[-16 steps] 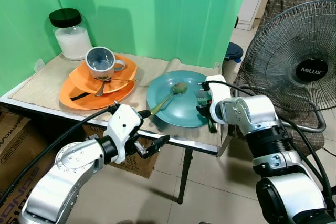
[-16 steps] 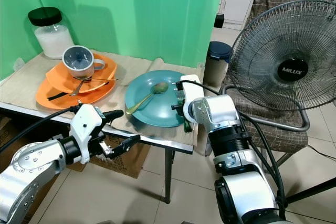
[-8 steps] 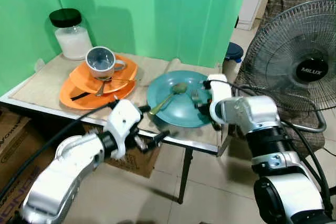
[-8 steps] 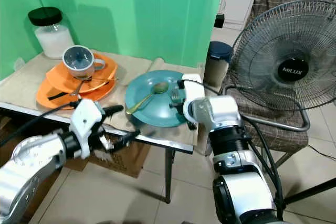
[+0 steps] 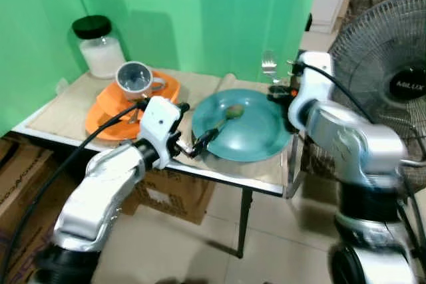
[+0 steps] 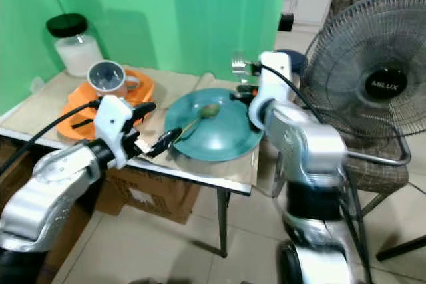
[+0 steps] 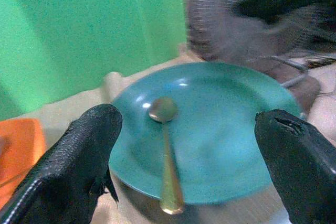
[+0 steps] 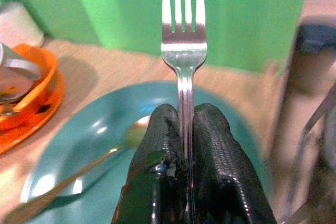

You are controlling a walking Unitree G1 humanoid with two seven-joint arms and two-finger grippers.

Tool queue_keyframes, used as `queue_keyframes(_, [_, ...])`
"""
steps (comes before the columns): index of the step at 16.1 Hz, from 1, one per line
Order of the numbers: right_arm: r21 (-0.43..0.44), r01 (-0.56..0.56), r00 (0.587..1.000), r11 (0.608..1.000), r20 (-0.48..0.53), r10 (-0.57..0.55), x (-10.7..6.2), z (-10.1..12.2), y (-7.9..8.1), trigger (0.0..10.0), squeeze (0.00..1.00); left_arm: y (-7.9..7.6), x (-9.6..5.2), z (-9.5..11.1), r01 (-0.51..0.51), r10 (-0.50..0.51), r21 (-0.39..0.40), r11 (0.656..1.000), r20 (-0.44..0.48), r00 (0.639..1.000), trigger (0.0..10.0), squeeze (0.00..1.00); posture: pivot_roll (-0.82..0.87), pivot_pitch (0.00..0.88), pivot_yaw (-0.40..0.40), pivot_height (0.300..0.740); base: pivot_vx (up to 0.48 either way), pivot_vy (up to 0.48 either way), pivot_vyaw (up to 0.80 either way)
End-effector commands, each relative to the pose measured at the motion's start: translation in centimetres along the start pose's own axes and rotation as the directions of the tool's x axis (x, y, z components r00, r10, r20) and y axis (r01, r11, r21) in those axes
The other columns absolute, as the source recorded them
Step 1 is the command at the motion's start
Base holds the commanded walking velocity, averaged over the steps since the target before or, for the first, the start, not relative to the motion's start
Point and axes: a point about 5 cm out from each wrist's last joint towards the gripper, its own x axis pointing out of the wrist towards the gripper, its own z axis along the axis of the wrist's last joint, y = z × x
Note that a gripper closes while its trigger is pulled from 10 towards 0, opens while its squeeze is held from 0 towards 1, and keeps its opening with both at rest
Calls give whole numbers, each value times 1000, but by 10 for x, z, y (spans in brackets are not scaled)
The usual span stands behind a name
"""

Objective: Setting the table

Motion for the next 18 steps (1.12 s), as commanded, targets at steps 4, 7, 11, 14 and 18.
queue_keyframes(4, [-40,-60,979,997,191,66,-41,1,14,0,0,11,7,12,-167,167,4,986,59,984,10000,0,-42,0,79,740,0,0,0])
queue_keyframes(7, [-39,26,972,999,235,-16,-84,-36,10,10000,0,-1,6,0,-246,248,-41,968,43,968,10000,0,-52,0,112,740,0,0,0])
queue_keyframes(11, [-94,205,952,974,249,-176,-87,-44,-9,10000,0,7,2,-4,-324,325,-26,946,35,945,10000,0,-40,0,74,740,0,0,-561])
queue_keyframes(14, [-103,185,957,977,243,-156,-86,-39,-11,10000,0,11,-2,-3,-385,386,-16,923,50,921,10000,0,-26,0,10,740,0,0,-800])
queue_keyframes(18, [-3,107,965,994,239,-103,-86,-43,-7,10000,0,12,-9,-3,-402,402,-9,916,43,915,10000,0,-11,0,-6,740,0,0,-800])
